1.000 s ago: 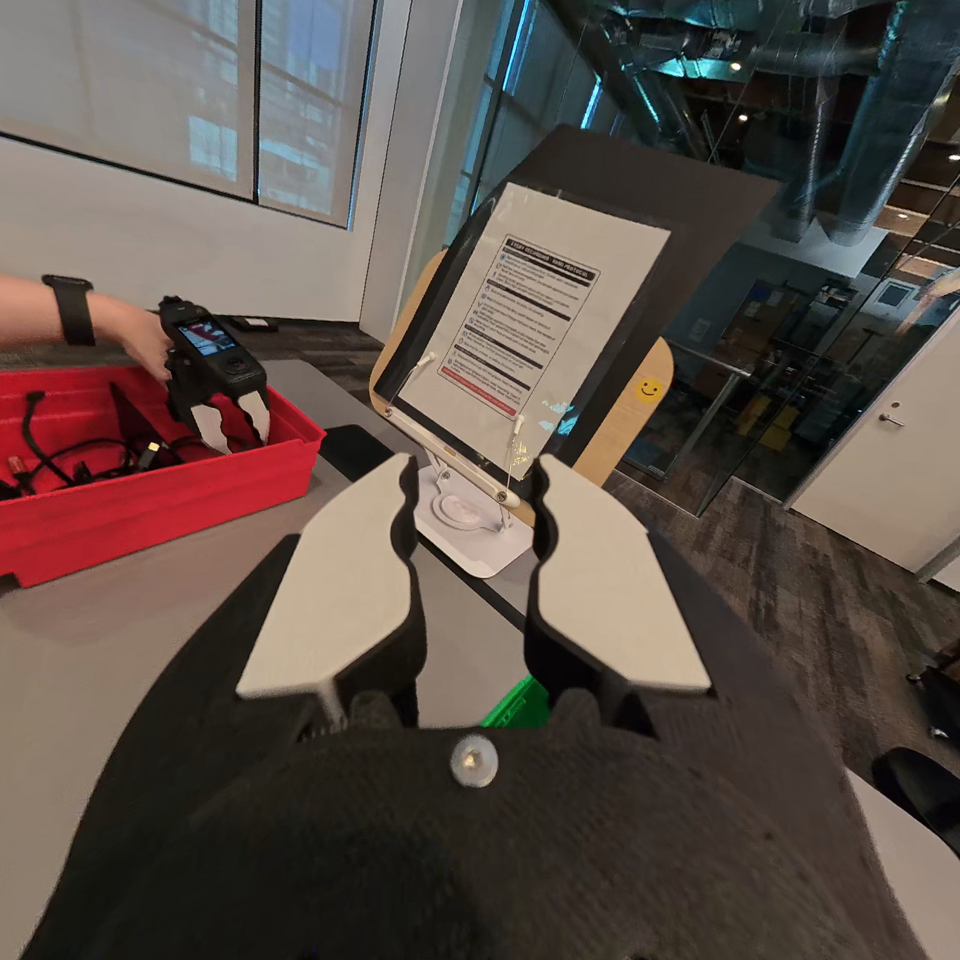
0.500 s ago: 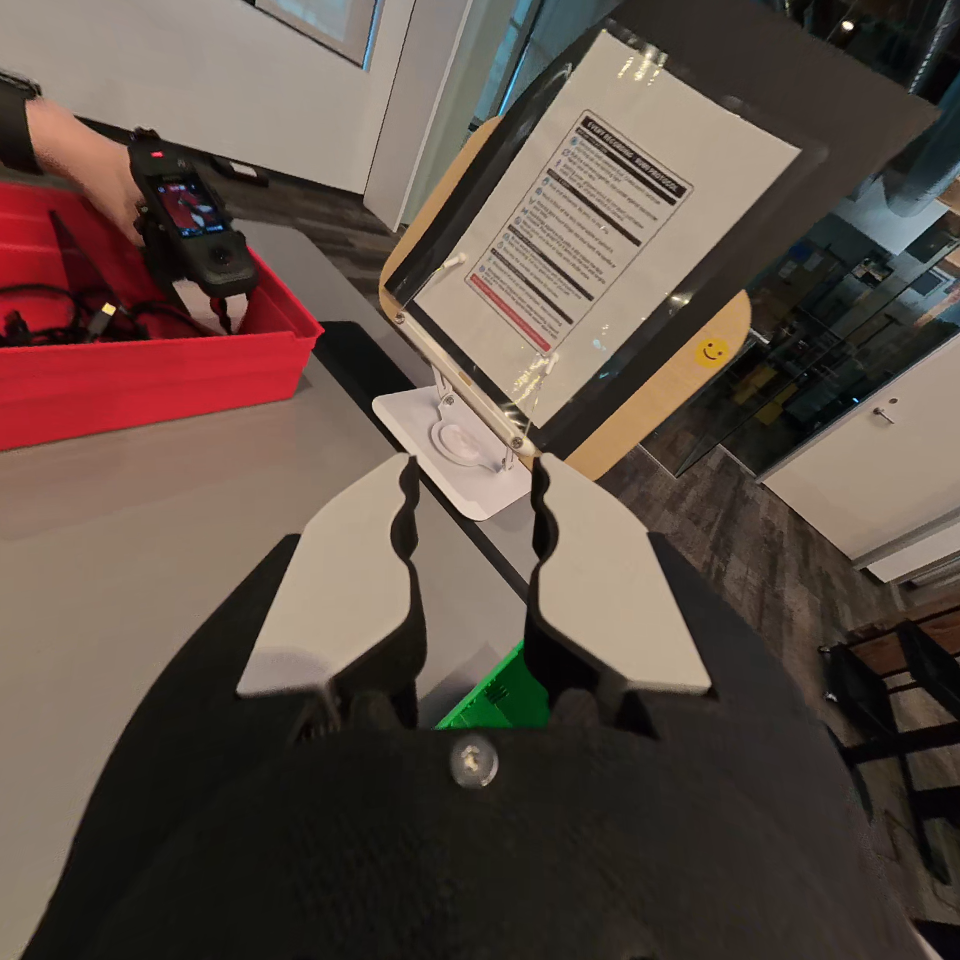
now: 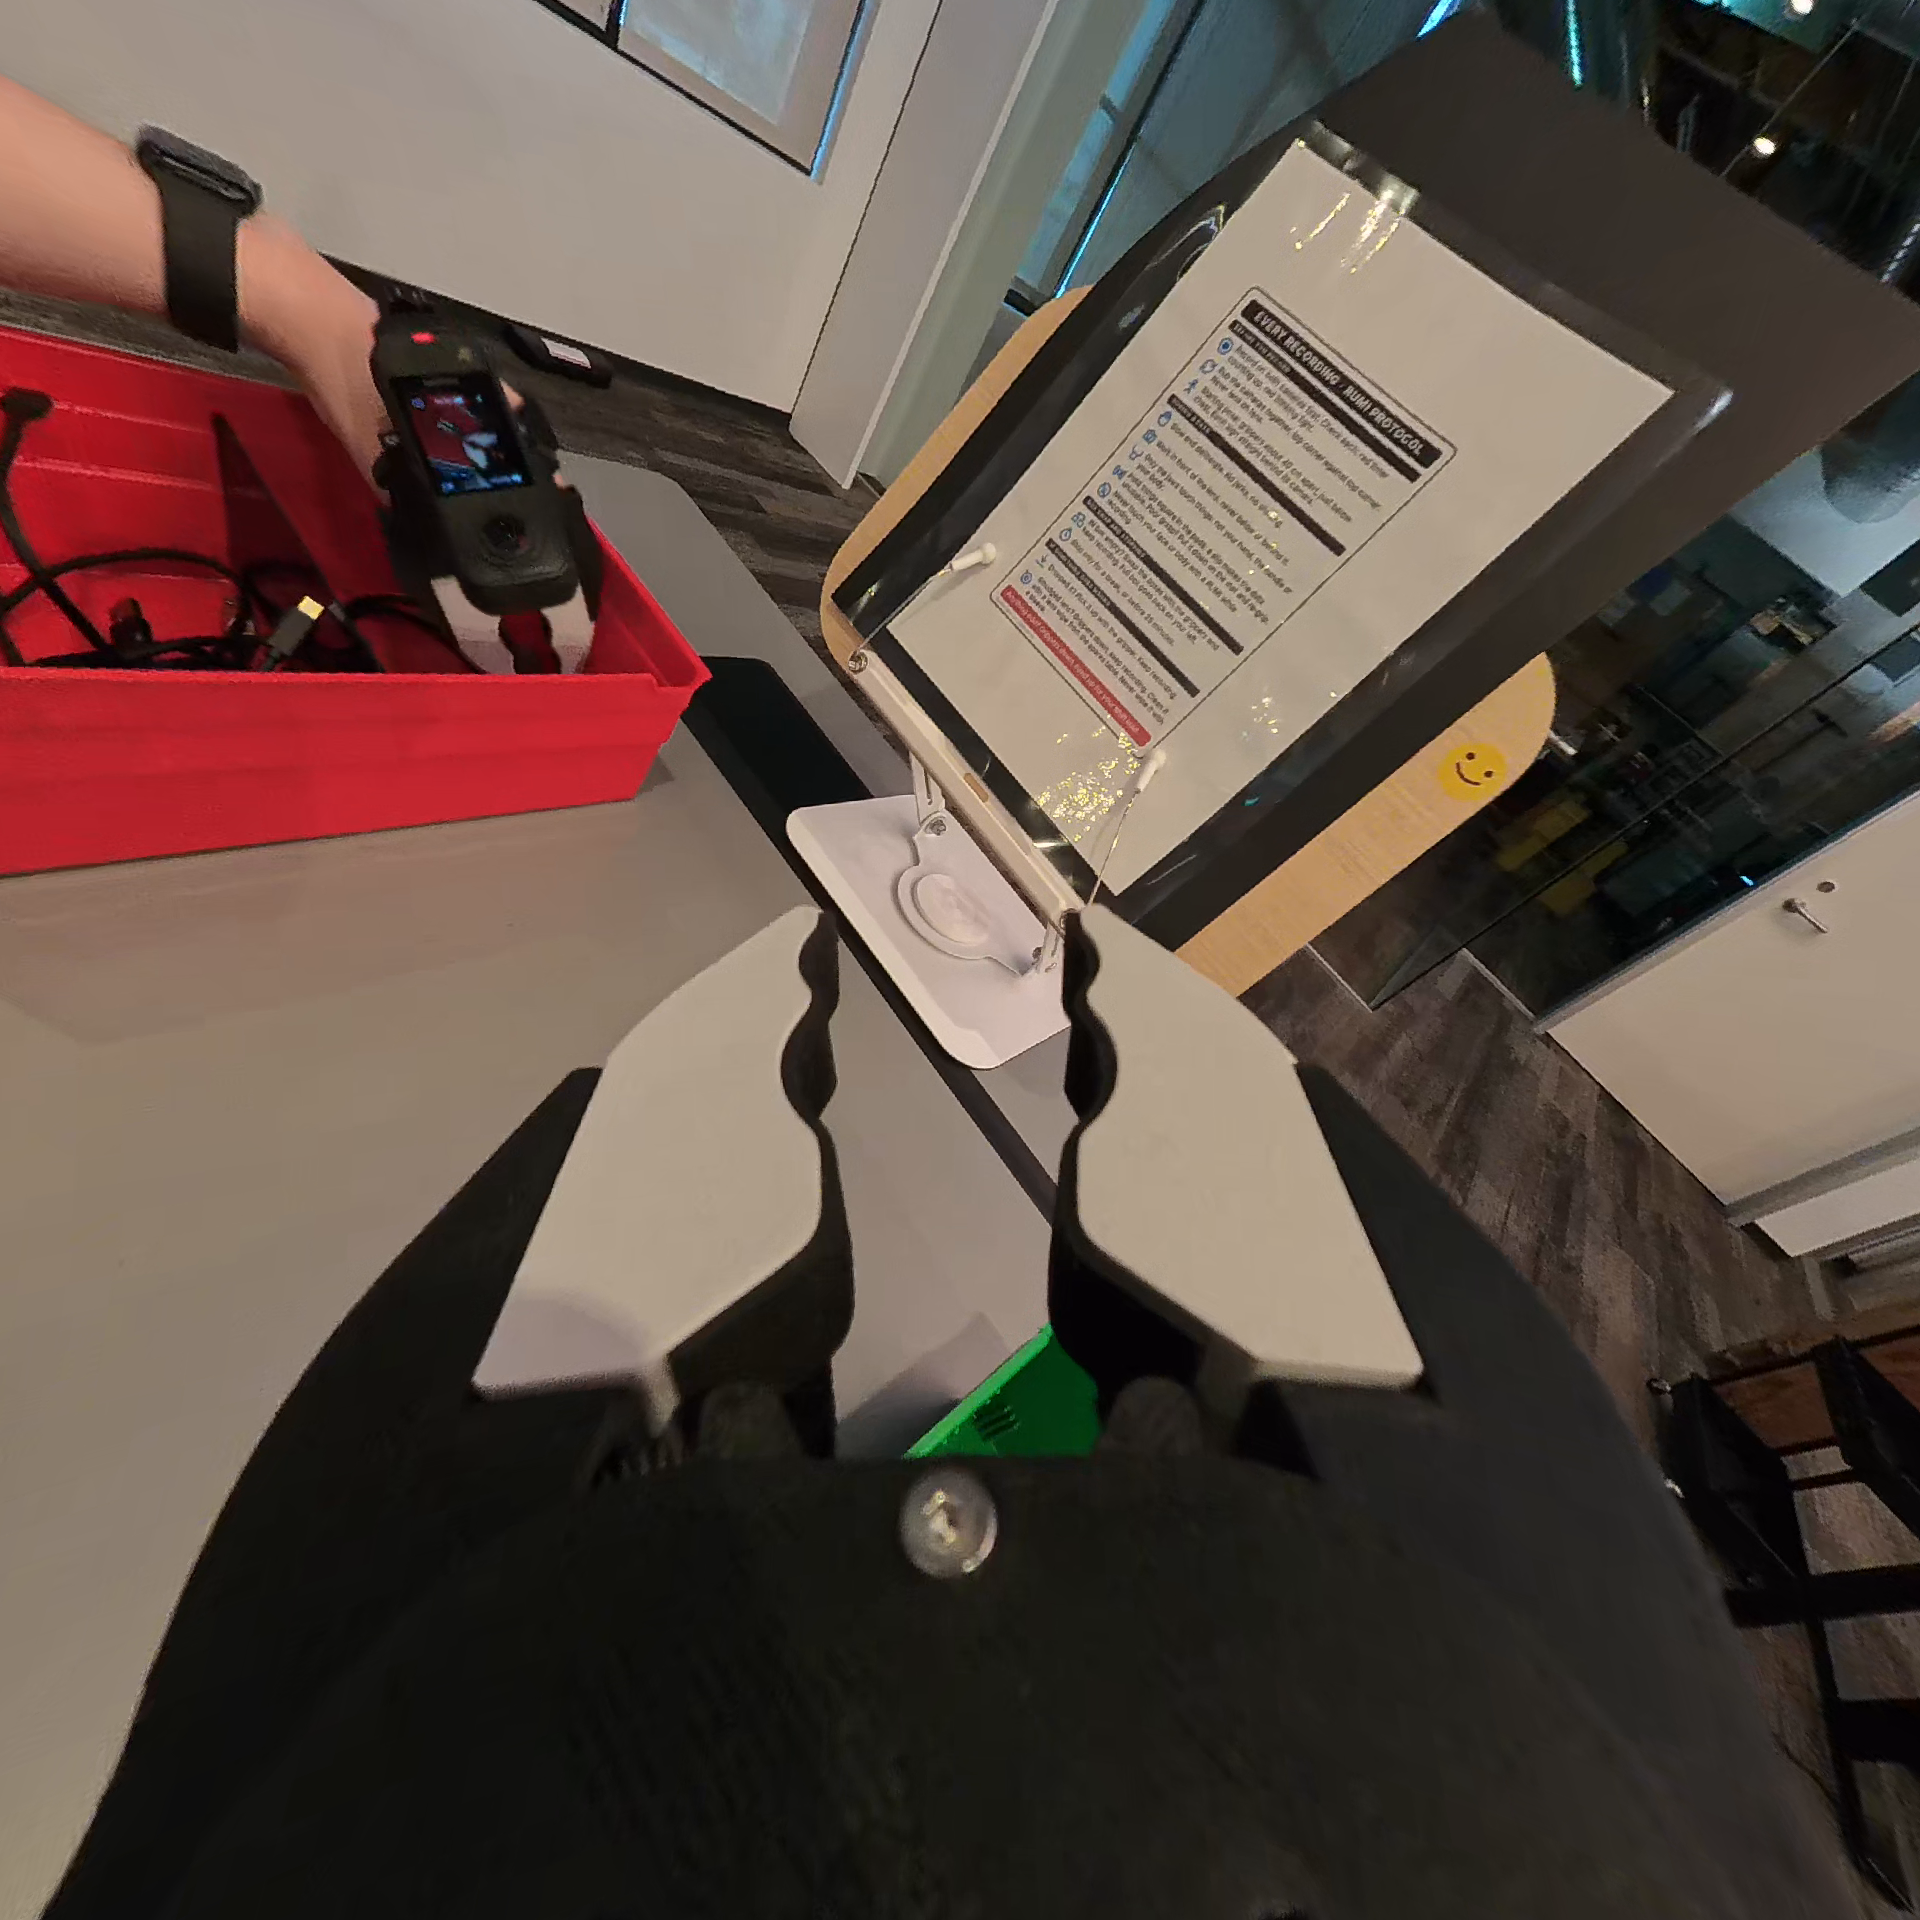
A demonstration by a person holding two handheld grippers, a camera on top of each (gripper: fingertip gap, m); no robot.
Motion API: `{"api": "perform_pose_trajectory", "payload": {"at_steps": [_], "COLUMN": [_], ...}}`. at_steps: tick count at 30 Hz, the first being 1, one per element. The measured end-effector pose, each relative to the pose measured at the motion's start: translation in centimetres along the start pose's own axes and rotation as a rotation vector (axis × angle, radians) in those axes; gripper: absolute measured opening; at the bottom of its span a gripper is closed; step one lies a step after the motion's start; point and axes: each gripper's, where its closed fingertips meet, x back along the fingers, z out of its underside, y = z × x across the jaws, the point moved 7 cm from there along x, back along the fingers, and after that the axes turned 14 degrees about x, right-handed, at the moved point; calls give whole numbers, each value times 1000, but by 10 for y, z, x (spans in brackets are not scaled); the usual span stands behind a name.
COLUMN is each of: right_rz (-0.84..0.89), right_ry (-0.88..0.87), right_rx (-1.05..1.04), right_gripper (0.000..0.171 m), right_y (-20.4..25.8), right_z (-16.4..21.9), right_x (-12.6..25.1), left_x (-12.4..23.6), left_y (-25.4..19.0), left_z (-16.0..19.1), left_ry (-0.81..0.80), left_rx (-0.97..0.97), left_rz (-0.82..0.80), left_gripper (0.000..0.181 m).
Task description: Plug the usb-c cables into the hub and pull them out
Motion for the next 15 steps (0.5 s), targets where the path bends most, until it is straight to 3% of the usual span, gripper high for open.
{"api": "perform_pose_trajectory", "payload": {"at_steps": [6,15], "right_rz": [-19,-43], "right_ry": [9,31], "right_rx": [-2,29], "right_gripper": [42,42], "right_y": [1,6], "right_z": [3,5], "right_x": [-3,-9], "left_x": [-5,-3], "left_y": [4,-1], "left_z": [8,15], "left_ry": [110,86], "left_rx": [102,38], "left_rz": [137,101], "left_gripper": [23,20]}}
